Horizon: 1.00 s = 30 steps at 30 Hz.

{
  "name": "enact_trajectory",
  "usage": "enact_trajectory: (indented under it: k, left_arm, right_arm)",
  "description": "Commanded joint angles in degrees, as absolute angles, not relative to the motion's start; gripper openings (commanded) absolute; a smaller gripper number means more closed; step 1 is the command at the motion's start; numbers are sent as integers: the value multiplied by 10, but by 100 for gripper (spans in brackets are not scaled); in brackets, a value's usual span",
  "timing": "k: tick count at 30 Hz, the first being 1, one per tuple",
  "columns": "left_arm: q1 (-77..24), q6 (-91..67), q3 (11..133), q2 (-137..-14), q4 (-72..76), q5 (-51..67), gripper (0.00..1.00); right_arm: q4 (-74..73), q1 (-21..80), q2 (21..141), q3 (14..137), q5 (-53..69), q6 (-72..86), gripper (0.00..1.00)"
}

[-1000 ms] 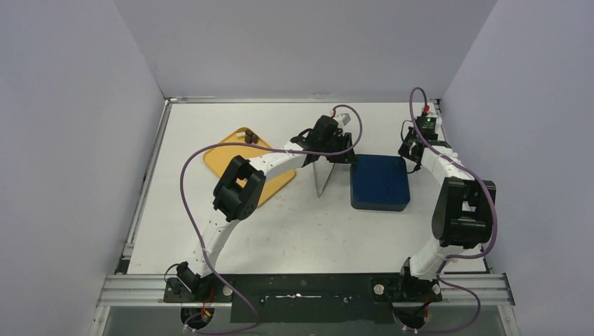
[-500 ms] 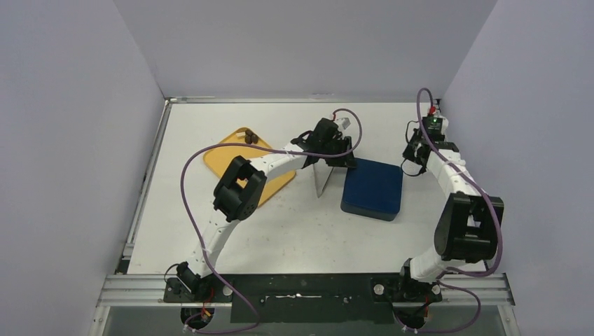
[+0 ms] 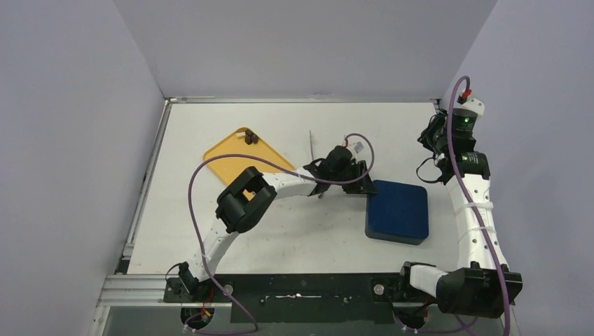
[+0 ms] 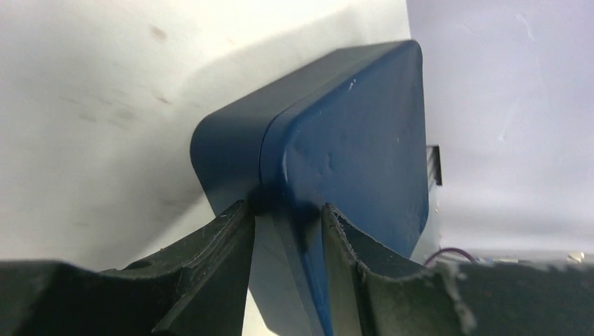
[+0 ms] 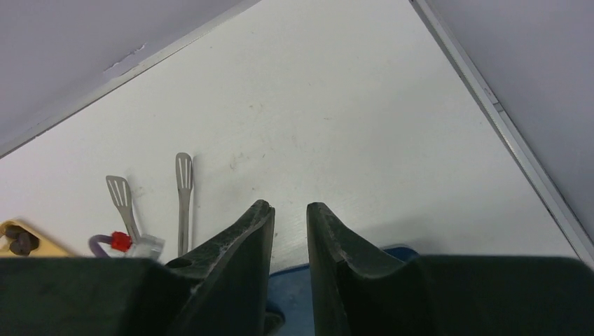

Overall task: Pack the chocolate
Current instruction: Move the packing box to the corner of the board, then reset both arms

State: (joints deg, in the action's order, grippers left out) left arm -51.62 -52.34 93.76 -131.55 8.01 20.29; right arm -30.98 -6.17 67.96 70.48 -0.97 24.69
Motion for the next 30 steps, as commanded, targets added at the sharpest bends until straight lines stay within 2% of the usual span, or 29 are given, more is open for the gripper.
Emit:
enact_trajectory:
  k: [1, 6, 8, 15, 19, 20, 21, 22, 23, 24, 25, 26, 30]
  left_arm:
    - [-577, -576, 959, -1325, 135, 204, 37]
    - [-583, -594, 991, -1343, 152, 215, 38]
    - [-571, -583, 1004, -1338, 137, 222, 38]
    - [-491, -500, 945, -1210, 51, 202, 44]
    - [-438, -435, 910, -1115, -38, 183, 48]
    - [-423, -415, 904, -1093, -66, 177, 49]
    - [-413, -385, 899, -1069, -91, 174, 50]
    - [-405, -361, 894, -1047, -123, 171, 53]
    - [-398, -338, 890, -1027, -155, 166, 62]
    - [-394, -314, 887, -1005, -184, 159, 75]
    - [-392, -295, 881, -985, -208, 152, 94]
    - [-391, -278, 870, -962, -224, 137, 97]
    - [-391, -256, 788, -866, -231, 115, 97]
  right_arm:
    - [-339, -59, 649, 699, -4, 254, 26]
    - [-349, -60, 624, 691, 20, 255, 28]
    - [-352, -59, 615, 684, 36, 257, 32]
    - [-371, -58, 545, 616, 79, 257, 63]
    - [-395, -55, 493, 587, 110, 254, 94]
    - [-400, -54, 479, 582, 119, 254, 99]
    - [-403, -53, 463, 576, 131, 252, 100]
    - [-407, -53, 447, 568, 143, 249, 100]
    - [-414, -53, 430, 562, 153, 248, 100]
    - [-423, -53, 422, 558, 160, 247, 100]
    - [-431, -53, 414, 554, 173, 246, 100]
    - [-435, -53, 407, 548, 186, 247, 100]
    - [-432, -53, 363, 516, 239, 262, 100]
